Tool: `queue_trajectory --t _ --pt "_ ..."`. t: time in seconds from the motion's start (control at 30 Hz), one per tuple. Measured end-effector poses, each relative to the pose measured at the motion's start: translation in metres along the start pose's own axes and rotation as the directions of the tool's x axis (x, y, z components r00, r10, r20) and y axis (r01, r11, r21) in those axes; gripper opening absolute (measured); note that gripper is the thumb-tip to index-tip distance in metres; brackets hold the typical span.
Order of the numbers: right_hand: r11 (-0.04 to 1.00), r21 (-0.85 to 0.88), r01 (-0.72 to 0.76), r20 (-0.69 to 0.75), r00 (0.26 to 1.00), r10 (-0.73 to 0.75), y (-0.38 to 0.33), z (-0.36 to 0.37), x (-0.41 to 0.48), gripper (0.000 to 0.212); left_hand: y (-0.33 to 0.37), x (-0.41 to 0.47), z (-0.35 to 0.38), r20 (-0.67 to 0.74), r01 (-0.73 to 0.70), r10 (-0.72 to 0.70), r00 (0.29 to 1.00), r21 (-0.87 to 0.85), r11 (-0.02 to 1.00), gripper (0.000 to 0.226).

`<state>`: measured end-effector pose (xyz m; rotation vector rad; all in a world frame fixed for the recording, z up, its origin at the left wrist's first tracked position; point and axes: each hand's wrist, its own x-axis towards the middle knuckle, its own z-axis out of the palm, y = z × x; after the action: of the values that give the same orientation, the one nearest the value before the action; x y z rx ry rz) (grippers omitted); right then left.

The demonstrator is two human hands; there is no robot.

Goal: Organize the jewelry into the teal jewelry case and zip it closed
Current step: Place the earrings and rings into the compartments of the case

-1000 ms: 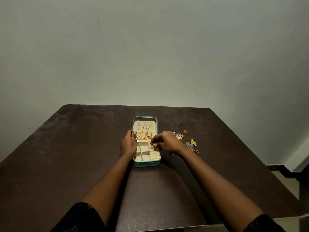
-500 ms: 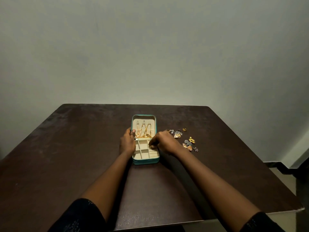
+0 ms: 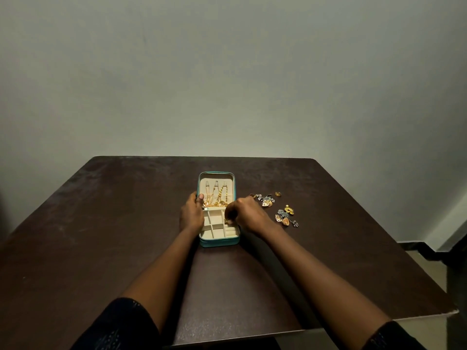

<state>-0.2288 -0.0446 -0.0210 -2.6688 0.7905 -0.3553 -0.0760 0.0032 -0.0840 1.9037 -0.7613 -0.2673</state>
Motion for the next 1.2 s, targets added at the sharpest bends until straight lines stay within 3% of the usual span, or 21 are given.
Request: queue_trajectory --t 0.67,0.83,1.1,1.2 --pt "0.998 0.048 -0.041 0.037 0.999 0.039 0.007 -0.001 -0.001 0.020 0.000 0.000 -0.001 0.011 0.011 -0.011 1.000 -0.009 1.000 0.036" --pt "0.984 0.110 -0.140 -0.040 0.989 0.145 0.018 -0.008 0.002 0.018 0.000 0.000 -0.001 0.010 0.006 -0.006 1.000 -0.002 1.000 0.036" --pt "0.921 0.190 -0.339 -0.193 0.907 0.373 0.061 -0.028 0.027 0.015 0.002 -0.002 -0.002 0.005 0.019 -0.019 1.000 0.009 1.000 0.036" --pt "0.928 0.108 -0.357 -0.188 0.909 0.372 0.070 -0.028 0.037 0.016 0.002 -0.002 -0.002 0.001 0.019 -0.019 1.000 0.017 1.000 0.036"
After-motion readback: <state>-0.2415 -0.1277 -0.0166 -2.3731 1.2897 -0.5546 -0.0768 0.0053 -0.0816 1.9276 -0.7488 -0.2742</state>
